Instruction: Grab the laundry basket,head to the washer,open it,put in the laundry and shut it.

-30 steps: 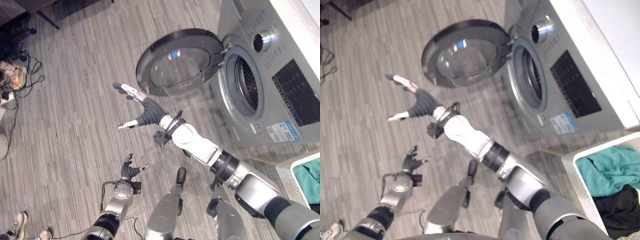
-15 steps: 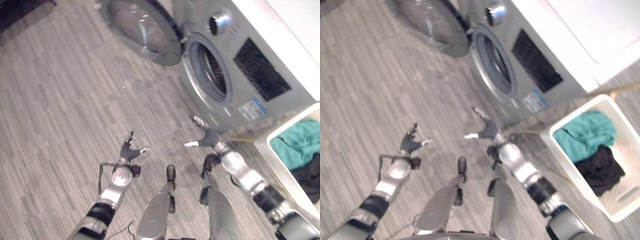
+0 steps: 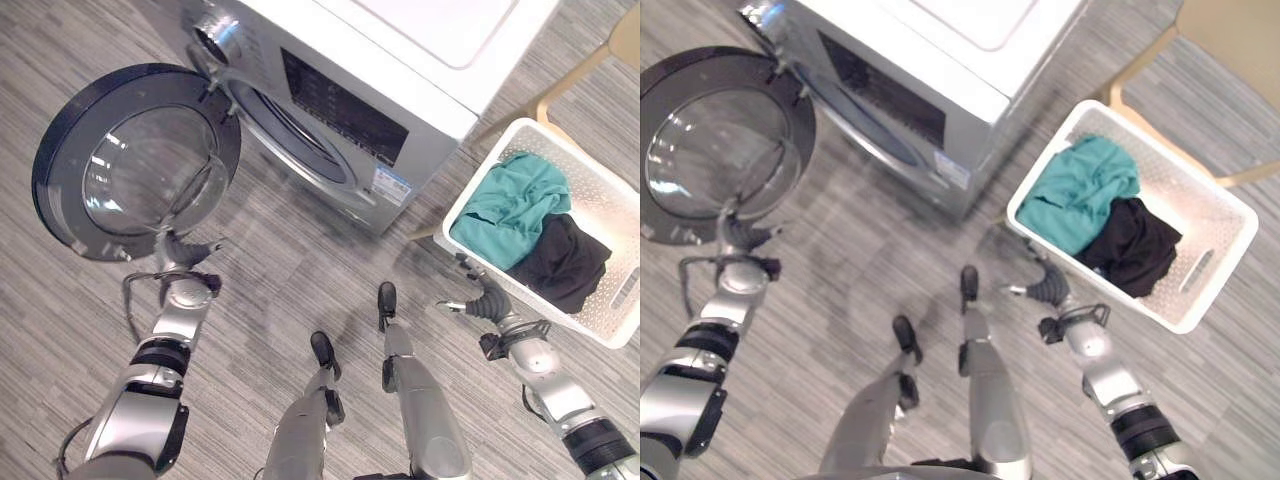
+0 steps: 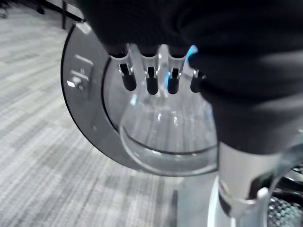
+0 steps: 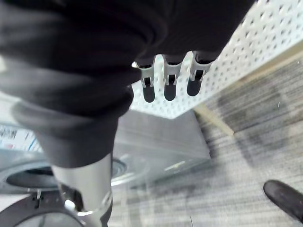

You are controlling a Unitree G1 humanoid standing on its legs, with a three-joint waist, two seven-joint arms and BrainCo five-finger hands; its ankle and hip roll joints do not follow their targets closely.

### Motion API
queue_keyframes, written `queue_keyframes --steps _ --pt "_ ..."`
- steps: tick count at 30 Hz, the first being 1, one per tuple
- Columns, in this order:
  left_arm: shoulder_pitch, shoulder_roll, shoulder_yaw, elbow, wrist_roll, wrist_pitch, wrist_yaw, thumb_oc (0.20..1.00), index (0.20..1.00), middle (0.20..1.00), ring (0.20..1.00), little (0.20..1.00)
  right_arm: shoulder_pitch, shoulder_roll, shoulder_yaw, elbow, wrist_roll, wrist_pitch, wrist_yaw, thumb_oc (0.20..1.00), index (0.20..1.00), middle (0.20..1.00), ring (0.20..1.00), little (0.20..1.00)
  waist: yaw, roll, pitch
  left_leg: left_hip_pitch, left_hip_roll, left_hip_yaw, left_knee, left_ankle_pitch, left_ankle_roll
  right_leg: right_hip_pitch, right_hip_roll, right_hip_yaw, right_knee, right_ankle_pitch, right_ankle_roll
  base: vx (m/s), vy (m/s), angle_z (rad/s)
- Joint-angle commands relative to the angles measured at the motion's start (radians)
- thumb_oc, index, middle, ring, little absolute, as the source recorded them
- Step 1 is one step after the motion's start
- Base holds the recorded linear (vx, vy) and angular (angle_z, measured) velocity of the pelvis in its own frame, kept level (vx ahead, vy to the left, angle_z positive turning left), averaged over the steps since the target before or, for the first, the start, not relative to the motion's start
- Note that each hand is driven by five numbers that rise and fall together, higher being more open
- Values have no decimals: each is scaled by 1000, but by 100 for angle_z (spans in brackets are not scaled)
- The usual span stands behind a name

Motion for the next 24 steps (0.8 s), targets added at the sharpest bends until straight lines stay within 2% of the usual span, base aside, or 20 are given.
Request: queue_keyframes --steps 1,5,13,16,19,21,24 --pt "-11 89 41 17 -2 -7 52 1000 1000 1000 1000 1000 30 7 -24 -102 45 -70 -3 1000 1000 1000 1000 1000 20 -4 7 -91 6 -80 106 -46 5 61 -88 -20 207 -302 136 33 35 0" --pt "45 131 108 54 -7 -1 63 1000 1000 1000 1000 1000 70 6 -58 -129 66 -81 5 1000 1000 1000 1000 1000 21 -17 7 -101 3 -84 126 -61 7 70 -93 -15 196 -292 138 41 49 1" --pt "58 236 138 75 36 8 61 1000 1000 1000 1000 1000 104 5 -89 -165 94 -93 28 1000 1000 1000 1000 1000 25 -40 -6 -115 6 -90 150 -80 6 81 -95 -15 188 -285 142 22 21 9" --pt "51 289 145 67 62 10 70 1000 1000 1000 1000 1000 104 13 -90 -173 94 -103 26 1000 1000 1000 1000 1000 30 -43 -14 -108 9 -91 154 -86 5 94 -94 -13 181 -284 143 11 -7 10" --pt "65 305 156 44 69 12 67 1000 1000 1000 1000 1000 109 16 -88 -178 86 -102 31 1000 1000 1000 1000 1000 34 -42 -19 -96 11 -88 157 -94 6 103 -92 -10 180 -286 143 0 0 2" --pt "102 282 173 -1 60 -1 61 1000 1000 1000 1000 1000 112 28 -86 -177 73 -98 32 1000 1000 1000 1000 1000 37 -39 -29 -75 12 -79 162 -104 7 115 -90 1 183 -292 141 27 -3 -5" --pt "195 201 190 -111 35 -23 44 1000 1000 1000 1000 1000 127 42 -92 -181 57 -87 33 1000 1000 1000 1000 1000 40 -34 -48 -43 13 -69 161 -115 10 132 -86 13 186 -300 138 40 -12 -15"
